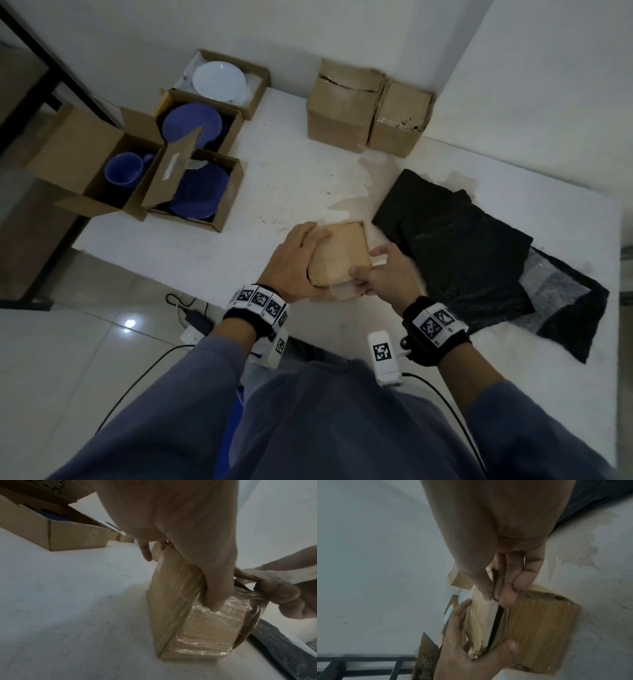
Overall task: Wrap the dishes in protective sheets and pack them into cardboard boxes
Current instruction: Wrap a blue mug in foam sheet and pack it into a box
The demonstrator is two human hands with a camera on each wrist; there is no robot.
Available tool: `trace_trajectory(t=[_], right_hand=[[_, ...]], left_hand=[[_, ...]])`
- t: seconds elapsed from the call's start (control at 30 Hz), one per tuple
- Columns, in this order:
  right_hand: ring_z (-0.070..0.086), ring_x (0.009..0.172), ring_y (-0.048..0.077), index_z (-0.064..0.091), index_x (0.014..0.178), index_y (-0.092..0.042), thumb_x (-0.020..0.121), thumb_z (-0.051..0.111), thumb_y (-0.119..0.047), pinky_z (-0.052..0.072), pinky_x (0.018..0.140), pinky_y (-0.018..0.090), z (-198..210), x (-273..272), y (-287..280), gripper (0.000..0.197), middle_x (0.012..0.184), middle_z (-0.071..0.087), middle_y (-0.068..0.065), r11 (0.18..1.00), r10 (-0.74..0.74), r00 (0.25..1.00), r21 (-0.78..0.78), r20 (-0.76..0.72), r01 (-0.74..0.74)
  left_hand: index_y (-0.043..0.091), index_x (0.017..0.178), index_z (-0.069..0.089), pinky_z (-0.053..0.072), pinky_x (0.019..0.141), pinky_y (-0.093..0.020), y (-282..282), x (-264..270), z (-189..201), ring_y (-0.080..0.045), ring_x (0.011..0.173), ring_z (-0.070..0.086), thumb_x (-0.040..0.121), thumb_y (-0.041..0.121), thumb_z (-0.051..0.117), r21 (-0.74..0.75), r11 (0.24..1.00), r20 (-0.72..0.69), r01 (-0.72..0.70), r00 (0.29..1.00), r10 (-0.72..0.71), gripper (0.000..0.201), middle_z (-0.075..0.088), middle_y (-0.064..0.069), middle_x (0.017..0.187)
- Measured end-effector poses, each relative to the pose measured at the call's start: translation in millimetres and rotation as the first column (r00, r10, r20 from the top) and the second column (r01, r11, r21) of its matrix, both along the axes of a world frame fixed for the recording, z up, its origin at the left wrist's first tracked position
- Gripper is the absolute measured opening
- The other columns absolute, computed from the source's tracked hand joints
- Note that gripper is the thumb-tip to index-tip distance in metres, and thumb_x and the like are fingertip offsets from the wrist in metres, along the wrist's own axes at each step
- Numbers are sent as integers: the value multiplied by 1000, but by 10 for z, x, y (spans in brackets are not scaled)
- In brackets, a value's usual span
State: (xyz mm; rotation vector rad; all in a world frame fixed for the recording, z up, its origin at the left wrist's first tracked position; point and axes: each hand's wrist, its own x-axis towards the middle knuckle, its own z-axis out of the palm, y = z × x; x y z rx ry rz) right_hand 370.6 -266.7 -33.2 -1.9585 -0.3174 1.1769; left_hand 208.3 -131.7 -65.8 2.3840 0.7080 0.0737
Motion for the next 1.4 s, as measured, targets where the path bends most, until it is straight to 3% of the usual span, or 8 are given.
trace_trajectory(t=[0.13,0.27,0.33,0.5,0.8,1.07,1.27,1.4], right_hand=[[69,62,24,47,106,-20,75,76,-20,52,51,30,-37,-33,19,41,87,71,18,1000,-22,996,-5,87,22],[69,66,21,46,113,-24,66,82,-27,55,55,31,-7,-40,10,59,88,70,14,998,52,991,-30,127,-48],[69,68,24,45,119,-25,66,84,-24,59,63,37,-23,-33,-39,66,84,71,15,996,88,990,-29,114,-85],[70,68,23,42,128,-27,73,82,-7,58,62,31,-32,-17,-163,71,79,73,16,997,75,996,10,51,-76],[72,84,34,43,125,-22,79,82,-11,60,72,36,-213,-94,-305,61,88,73,19,994,-68,997,79,-46,72],[72,76,28,45,122,-20,81,80,-10,61,78,39,-341,-154,-342,55,83,73,19,987,-105,993,117,-49,110],[72,73,21,45,119,-20,81,80,-9,59,81,39,-371,-174,-352,53,72,73,9,987,-88,996,135,-11,89],[73,75,19,46,110,-31,77,82,-9,57,79,36,-398,-210,-354,54,75,75,9,990,-84,995,120,53,77]], left_hand=[[22,143,38,51,93,-47,-22,2,-24,-24,130,37,49,56,81,-9,1000,65,-3,998,3,109,31,-5,145],[22,144,37,50,95,-47,-29,5,-22,-23,131,36,50,56,82,-24,1000,57,-20,998,21,110,29,-5,144],[23,144,37,50,96,-47,-21,5,-39,-23,131,36,49,55,87,-12,1000,49,-18,999,18,111,29,-5,145],[27,142,38,50,96,-43,-59,23,-63,-19,129,35,47,59,88,-34,997,72,-70,995,72,113,29,-1,143],[23,148,31,51,96,-45,-145,45,-104,-26,142,25,48,64,81,-10,996,45,-83,996,83,119,17,-8,155],[37,157,-3,21,121,-44,-81,37,-131,-19,151,-9,57,68,83,-253,967,-56,-28,998,15,135,-31,15,156],[44,155,-2,19,123,-46,-30,56,-163,-10,150,-11,77,72,59,-396,916,-69,-66,997,42,103,-29,23,155],[39,156,-2,18,123,-40,-87,65,-141,-13,151,-7,75,70,69,-327,942,-76,-77,996,55,112,-28,21,156]])
